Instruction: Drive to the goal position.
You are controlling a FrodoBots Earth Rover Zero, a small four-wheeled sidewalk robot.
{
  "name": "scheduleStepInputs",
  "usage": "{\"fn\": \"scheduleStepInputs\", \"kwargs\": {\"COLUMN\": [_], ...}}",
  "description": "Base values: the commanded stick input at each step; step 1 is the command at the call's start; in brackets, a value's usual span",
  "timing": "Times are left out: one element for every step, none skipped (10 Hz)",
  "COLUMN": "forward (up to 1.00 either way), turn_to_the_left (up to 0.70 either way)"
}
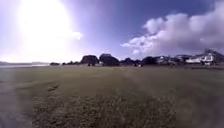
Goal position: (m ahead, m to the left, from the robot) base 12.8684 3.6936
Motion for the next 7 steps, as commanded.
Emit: {"fn": "scheduleStepInputs", "kwargs": {"forward": [0.70,0.70,0.70,0.70,0.70,0.70,0.70], "turn_to_the_left": [0.00,0.00,0.00,0.00,0.00,0.00,0.00]}}
